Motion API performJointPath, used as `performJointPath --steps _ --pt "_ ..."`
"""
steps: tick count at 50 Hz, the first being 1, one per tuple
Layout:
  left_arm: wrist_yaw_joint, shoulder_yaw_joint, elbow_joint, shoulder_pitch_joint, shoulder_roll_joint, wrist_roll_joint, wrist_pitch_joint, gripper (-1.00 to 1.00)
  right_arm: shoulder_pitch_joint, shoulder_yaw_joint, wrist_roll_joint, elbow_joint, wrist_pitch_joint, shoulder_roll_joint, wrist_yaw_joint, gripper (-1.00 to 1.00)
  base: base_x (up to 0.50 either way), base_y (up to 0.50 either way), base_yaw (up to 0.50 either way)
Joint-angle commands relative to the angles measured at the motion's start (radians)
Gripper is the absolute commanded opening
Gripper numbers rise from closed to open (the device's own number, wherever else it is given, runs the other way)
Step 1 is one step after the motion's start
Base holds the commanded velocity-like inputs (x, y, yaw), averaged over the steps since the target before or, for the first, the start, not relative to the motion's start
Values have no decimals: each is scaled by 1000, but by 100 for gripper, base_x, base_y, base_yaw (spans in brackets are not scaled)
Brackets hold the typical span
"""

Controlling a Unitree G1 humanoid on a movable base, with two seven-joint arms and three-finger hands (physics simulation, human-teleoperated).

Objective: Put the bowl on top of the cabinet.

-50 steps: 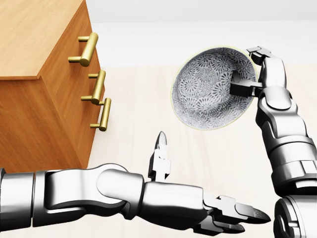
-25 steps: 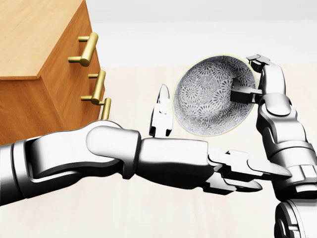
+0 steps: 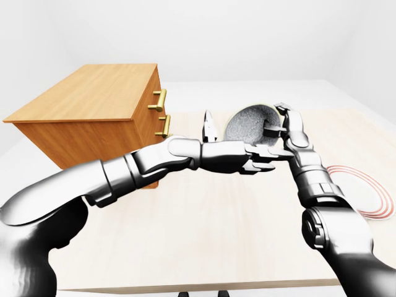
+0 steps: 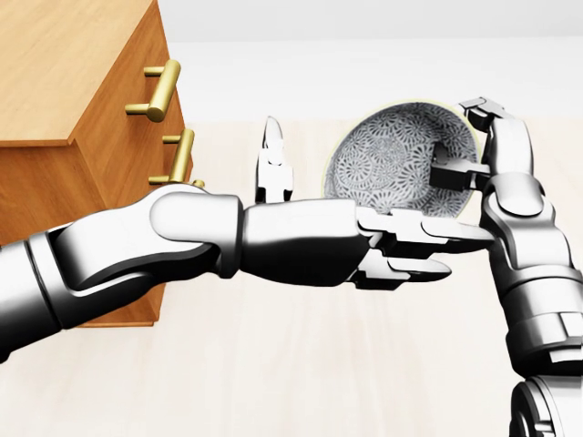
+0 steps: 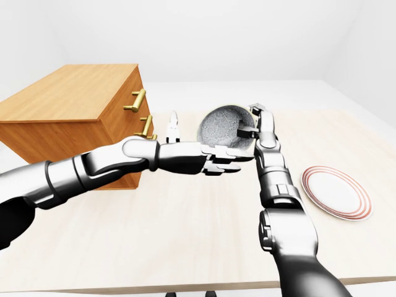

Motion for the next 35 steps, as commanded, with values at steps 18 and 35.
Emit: performJointPath --steps 18,35 --pt "0 29 479 -39 -148 0 0 100 4 -20 20 -23 0 -8 -19 -100 0 0 0" --pt "0 16 793 3 -320 1 0 100 47 -21 45 -200 0 0 -13 -100 0 0 0"
